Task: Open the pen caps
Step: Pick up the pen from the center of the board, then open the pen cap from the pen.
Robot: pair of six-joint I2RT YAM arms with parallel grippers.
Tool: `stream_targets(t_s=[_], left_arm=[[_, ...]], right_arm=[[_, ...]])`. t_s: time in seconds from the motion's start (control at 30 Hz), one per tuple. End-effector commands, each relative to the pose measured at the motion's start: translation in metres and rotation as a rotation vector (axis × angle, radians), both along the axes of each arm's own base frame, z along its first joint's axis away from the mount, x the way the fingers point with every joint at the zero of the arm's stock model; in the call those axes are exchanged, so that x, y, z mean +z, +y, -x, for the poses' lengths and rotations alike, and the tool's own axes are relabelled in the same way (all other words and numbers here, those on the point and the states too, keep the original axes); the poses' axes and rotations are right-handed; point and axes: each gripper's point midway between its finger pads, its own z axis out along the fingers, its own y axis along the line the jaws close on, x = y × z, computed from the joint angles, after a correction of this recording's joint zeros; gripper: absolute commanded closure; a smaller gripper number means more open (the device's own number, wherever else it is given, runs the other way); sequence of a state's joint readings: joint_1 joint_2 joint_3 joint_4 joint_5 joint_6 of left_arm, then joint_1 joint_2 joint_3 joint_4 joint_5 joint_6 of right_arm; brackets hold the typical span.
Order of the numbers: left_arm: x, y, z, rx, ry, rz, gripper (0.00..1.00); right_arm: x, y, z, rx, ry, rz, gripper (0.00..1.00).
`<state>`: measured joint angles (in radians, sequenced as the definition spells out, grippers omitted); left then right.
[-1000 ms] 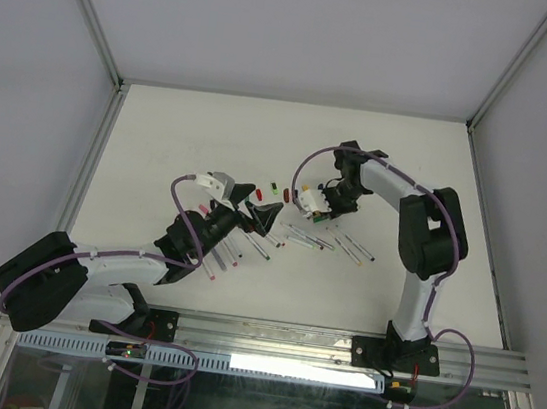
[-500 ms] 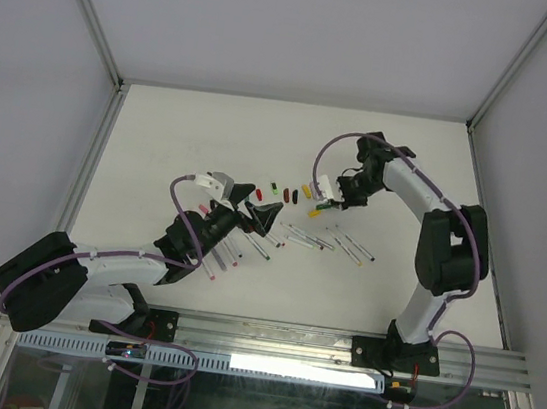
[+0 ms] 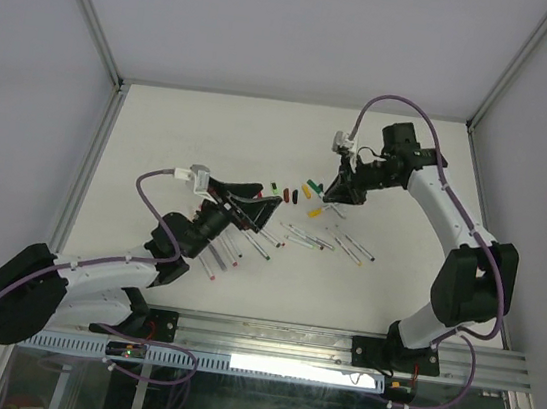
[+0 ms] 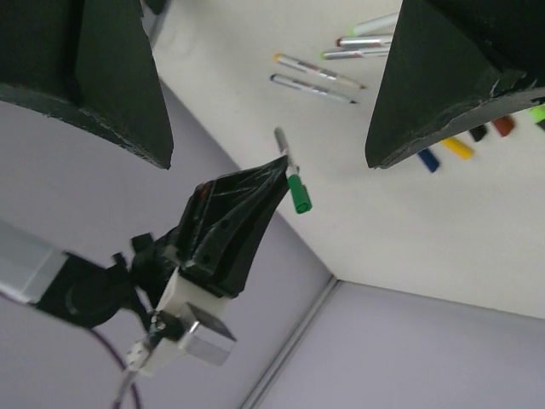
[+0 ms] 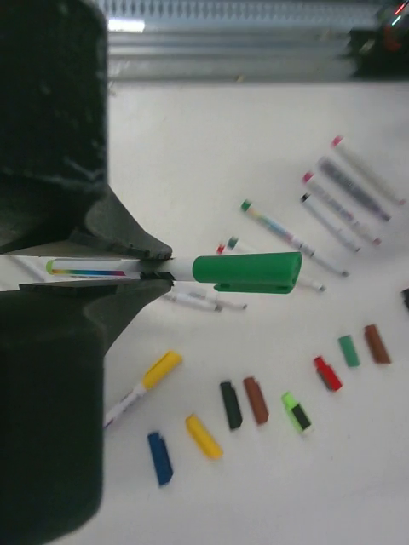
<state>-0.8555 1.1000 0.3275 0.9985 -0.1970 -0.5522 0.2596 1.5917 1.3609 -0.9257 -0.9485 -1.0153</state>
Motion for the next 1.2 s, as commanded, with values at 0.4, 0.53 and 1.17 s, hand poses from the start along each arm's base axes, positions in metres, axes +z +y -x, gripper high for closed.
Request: stream_targets(t_s=[0.4, 0.53, 1.17], left_arm=[[0.023, -0.056, -0.001, -0.272, 0.091, 0.288, 0.07], [0.014, -0.072, -0.01, -0.287, 0.105, 0.275, 0.12], [-0.003, -0.094, -0.025, -0.304, 0.167, 0.254, 0.5]], right_arm=[[0.033, 0.02, 0.052, -0.081, 0.578, -0.405, 1.0], [0.028, 0.021, 0.052, -0.076, 0.622, -0.41, 1.0], [0.016, 0.029, 0.056, -0.059, 0.688, -0.386, 1.0]])
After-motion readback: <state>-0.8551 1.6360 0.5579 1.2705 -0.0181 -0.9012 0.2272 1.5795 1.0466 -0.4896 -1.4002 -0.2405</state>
